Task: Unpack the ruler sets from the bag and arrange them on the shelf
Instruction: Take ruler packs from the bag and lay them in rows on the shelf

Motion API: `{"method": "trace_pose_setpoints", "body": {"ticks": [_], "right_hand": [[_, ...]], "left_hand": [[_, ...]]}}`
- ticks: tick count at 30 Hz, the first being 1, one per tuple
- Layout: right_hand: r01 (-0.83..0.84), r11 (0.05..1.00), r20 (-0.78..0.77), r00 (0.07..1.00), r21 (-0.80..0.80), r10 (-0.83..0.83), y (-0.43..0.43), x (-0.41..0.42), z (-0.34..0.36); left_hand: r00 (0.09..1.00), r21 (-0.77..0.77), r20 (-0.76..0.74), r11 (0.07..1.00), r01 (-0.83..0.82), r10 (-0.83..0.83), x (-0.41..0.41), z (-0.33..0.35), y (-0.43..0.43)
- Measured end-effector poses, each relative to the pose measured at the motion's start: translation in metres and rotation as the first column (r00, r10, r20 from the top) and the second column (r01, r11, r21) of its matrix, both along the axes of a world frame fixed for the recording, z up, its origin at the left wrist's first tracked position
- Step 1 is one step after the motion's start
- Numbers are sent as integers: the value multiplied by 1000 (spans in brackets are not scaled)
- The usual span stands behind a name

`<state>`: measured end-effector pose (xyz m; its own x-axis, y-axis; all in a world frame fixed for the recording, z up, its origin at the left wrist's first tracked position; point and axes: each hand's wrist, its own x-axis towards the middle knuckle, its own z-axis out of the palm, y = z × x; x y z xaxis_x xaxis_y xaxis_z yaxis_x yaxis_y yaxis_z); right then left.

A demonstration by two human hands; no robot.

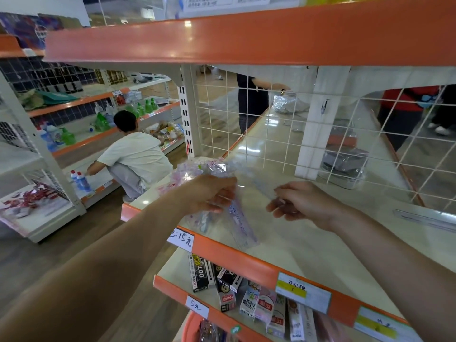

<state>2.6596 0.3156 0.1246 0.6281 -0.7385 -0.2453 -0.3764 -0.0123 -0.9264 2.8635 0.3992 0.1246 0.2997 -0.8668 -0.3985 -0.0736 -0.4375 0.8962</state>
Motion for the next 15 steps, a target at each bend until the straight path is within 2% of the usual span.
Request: {"method": "trace_pose_setpoints", "body": {"ticks": [3, 6, 8, 10, 12, 15], "right_hand": [[-139, 990, 5, 990, -18, 140, 18, 26, 3], [-190, 976, -63, 981, -109, 184, 26, 47, -2], [-210, 919, -243, 961, -333, 132, 24, 55, -10], [-317, 803, -485, 874, -505, 40, 23, 61, -19], [-396, 758, -602, 799, -517, 7, 26, 66, -26], [-415, 768, -625, 780, -488, 25, 28, 72, -31]], "left_hand": [[982, -86, -184, 996, 12, -28, -5, 4, -5], [959, -146, -277, 983, -110, 66, 1, 7, -3], [948, -127, -278, 972, -198, 157, 13, 8, 2], [937, -84, -270, 964, -253, 223, 26, 5, 9], [933, -49, -251, 959, -279, 259, 34, 1, 15], [934, -9, -217, 956, -293, 284, 34, -5, 20]]}}
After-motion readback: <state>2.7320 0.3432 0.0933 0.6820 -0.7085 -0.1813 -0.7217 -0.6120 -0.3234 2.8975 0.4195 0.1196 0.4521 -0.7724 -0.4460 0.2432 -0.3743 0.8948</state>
